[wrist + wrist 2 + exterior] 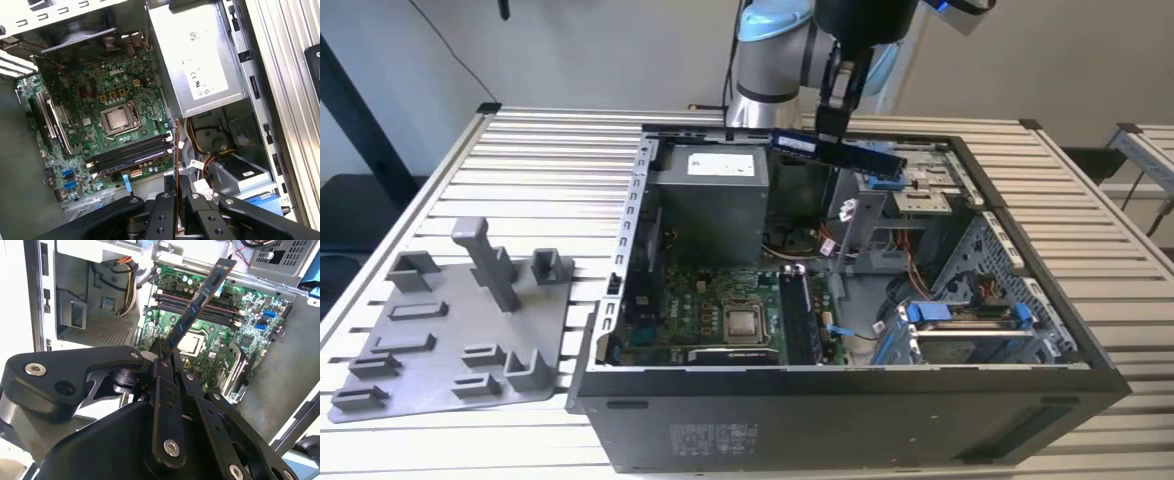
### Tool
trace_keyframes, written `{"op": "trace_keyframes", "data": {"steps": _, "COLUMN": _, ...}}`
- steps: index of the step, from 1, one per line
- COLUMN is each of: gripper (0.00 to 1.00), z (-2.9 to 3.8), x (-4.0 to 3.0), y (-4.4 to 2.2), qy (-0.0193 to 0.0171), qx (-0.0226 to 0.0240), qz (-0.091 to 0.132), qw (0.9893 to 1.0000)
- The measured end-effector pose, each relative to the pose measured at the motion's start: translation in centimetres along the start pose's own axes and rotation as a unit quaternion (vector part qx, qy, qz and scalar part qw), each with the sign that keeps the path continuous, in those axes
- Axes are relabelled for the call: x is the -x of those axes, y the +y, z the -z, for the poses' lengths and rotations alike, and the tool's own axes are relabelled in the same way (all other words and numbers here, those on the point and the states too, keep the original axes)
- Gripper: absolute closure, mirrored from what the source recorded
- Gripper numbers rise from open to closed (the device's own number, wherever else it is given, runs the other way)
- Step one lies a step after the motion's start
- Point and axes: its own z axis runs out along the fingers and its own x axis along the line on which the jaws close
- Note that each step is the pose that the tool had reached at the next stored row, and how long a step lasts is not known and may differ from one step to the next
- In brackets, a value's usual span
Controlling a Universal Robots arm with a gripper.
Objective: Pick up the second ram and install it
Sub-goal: 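Insert the second ram into the second slot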
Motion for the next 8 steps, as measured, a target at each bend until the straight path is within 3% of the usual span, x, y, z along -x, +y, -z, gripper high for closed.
{"op": "trace_keyframes", "data": {"steps": 4, "gripper": 0.85, "z": 0.0, "x": 0.0, "y": 0.0, "qy": -0.0007, "qx": -0.0012, "qz": -0.028, "qw": 0.9996}}
{"op": "trace_keyframes", "data": {"steps": 8, "gripper": 0.85, "z": 0.0, "x": 0.0, "y": 0.0, "qy": -0.0015, "qx": -0.0024, "qz": -0.057, "qw": 0.9984}}
